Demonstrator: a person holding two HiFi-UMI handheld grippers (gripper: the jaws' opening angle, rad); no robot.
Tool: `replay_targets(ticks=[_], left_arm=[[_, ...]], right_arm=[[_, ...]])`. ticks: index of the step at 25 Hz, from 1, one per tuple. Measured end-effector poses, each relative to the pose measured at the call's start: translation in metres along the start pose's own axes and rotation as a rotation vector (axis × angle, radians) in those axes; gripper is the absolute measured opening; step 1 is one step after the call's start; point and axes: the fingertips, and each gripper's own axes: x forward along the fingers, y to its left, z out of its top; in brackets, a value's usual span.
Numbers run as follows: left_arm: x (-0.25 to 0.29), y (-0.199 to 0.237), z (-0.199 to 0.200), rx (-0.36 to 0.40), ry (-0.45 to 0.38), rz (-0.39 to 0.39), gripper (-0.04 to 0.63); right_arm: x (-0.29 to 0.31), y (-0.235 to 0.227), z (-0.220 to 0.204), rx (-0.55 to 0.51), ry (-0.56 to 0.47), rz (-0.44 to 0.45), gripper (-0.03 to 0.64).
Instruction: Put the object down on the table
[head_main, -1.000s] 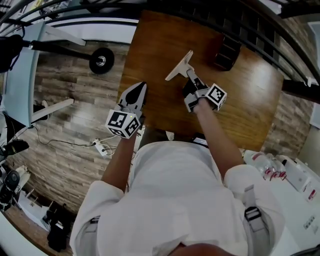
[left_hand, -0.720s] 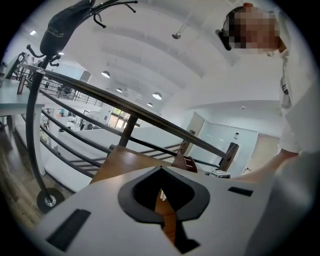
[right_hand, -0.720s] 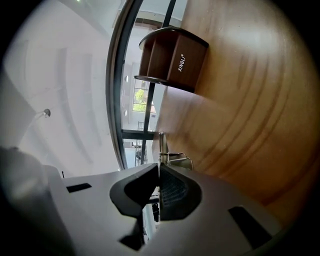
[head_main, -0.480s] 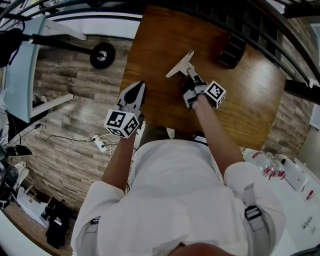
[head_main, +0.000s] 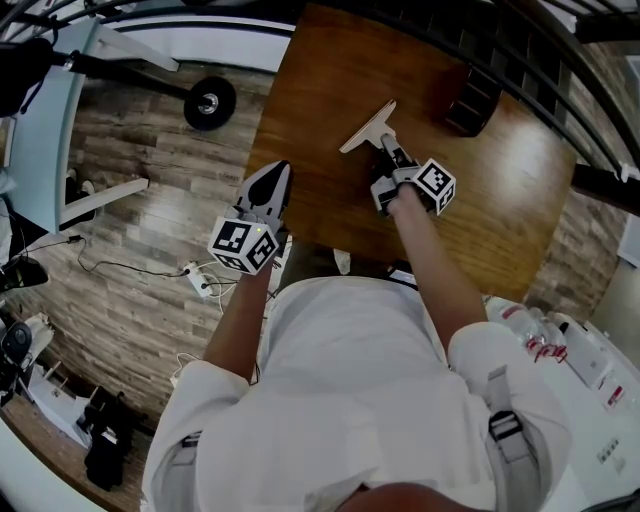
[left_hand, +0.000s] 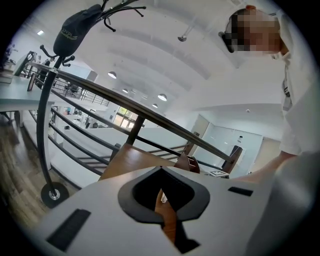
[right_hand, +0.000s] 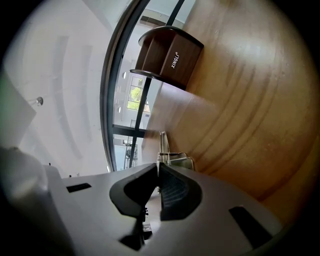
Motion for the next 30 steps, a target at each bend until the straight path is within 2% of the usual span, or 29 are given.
replay_targets(ticks=[12, 21, 30], left_arm=[[-0.014, 0.011, 0.001, -0.018, -0.01, 0.011, 0.014], [-0.02, 0.014, 0.004, -0.025, -0.02, 0.002, 0.014], [-0.017, 0.008, 0.008, -0.022, -0.019, -0.051, 0.014]], right_arm=[[0.005, 0.001, -0.004, -0.093, 0.002, -0.029, 0.028], [0.002, 0.003, -0.007, -0.1, 0.001, -0.047, 0.044], [-0.027, 0.004, -0.002, -0.086, -0.044, -0.104, 0.063]])
